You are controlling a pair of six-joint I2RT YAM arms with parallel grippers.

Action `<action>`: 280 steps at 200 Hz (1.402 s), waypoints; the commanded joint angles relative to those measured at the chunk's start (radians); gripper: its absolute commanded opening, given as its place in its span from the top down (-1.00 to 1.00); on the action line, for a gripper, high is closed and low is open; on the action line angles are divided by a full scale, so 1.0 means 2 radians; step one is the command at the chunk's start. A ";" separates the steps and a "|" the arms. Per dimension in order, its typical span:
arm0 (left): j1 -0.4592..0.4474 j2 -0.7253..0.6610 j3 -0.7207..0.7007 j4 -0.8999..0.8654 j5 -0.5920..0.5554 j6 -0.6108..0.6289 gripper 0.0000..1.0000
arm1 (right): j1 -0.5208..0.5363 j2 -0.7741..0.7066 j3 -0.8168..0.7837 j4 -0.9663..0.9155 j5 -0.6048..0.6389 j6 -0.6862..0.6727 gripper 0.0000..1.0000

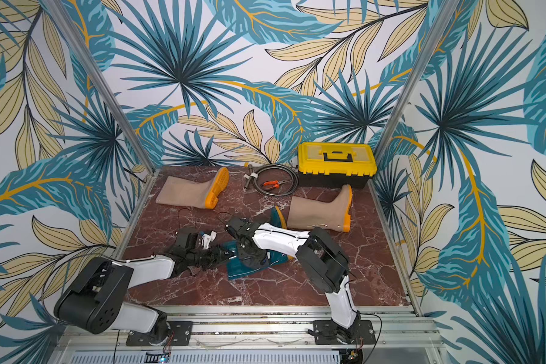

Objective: Wipe the rubber boots with a cloth
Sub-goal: Wipe the dirt off the rubber boot.

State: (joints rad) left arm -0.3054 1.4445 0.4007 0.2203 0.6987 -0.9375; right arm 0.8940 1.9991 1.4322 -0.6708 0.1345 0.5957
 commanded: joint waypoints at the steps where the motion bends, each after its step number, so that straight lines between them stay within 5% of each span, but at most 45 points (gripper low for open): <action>1: 0.004 0.011 -0.027 0.003 -0.049 -0.015 0.06 | -0.002 -0.013 -0.025 0.006 -0.003 -0.007 1.00; 120: 0.063 0.001 -0.056 0.003 -0.011 0.027 -0.03 | -0.011 -0.033 -0.073 0.028 -0.005 0.016 1.00; 167: -0.021 0.052 0.033 0.006 0.019 0.035 0.11 | -0.009 -0.025 -0.069 0.085 -0.055 0.034 1.00; 239: 0.001 0.022 0.034 0.023 0.015 0.021 0.99 | -0.015 -0.042 -0.065 0.060 -0.030 0.021 1.00; 280: 0.022 0.002 0.025 0.022 0.025 0.024 1.00 | -0.062 -0.080 -0.095 -0.023 0.056 -0.020 1.00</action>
State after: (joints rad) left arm -0.2924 1.5005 0.4622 0.2401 0.7231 -0.8974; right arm 0.8413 1.8915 1.3029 -0.5518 0.0967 0.6147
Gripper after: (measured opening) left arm 0.110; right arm 0.093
